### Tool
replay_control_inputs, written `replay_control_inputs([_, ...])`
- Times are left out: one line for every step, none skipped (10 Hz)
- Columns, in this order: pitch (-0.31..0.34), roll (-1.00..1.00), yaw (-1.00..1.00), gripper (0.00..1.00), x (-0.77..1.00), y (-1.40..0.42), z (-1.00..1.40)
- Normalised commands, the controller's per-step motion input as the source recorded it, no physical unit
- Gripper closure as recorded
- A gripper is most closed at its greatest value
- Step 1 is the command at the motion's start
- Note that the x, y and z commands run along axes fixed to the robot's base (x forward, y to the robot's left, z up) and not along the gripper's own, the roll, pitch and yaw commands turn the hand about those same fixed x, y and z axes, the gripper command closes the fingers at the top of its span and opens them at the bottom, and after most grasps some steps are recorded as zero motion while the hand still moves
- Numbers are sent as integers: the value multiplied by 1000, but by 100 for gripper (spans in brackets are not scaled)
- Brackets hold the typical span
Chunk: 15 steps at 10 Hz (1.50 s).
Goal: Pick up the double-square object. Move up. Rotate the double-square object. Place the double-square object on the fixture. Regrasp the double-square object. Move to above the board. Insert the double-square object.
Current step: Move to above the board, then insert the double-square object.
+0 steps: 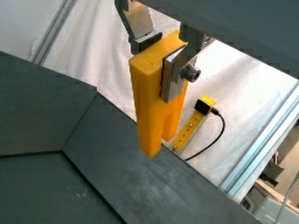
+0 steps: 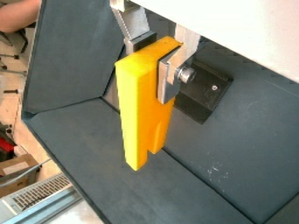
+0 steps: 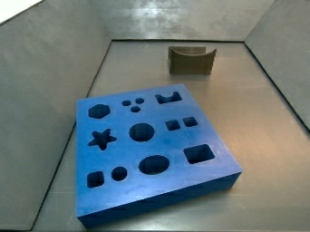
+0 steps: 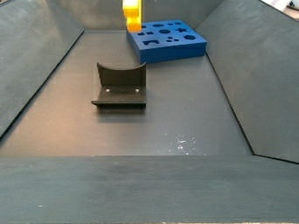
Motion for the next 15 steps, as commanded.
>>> replay_control_inputs([61,-1000,5,100,-336,-1000,217])
replay_control_inputs([51,-1000,7,100,-332,-1000,190])
replay_control_inputs([45,-1000,10,100,-343,-1000,204])
replay_control_inputs([39,-1000,15,100,-342,-1000,195])
replay_control_inputs([37,-1000,16,100,-348,-1000,197])
replay_control_inputs([33,-1000,21,100,-356,-1000,202])
replay_control_inputs([27,-1000,18,100,-360,-1000,202])
replay_control_inputs([22,-1000,22,100,-377,-1000,204])
replay_control_inputs([14,-1000,18,100,-326,-818,168])
replay_control_inputs([4,-1000,19,100,-196,-420,81])
replay_control_inputs([-9,-1000,13,100,-130,-218,41])
replay_control_inputs([-20,-872,10,100,-105,-135,33])
replay_control_inputs([-40,-558,3,100,-90,-62,17])
replay_control_inputs([-45,-367,1,100,-66,-37,5])
replay_control_inputs([0,0,0,100,0,-17,0])
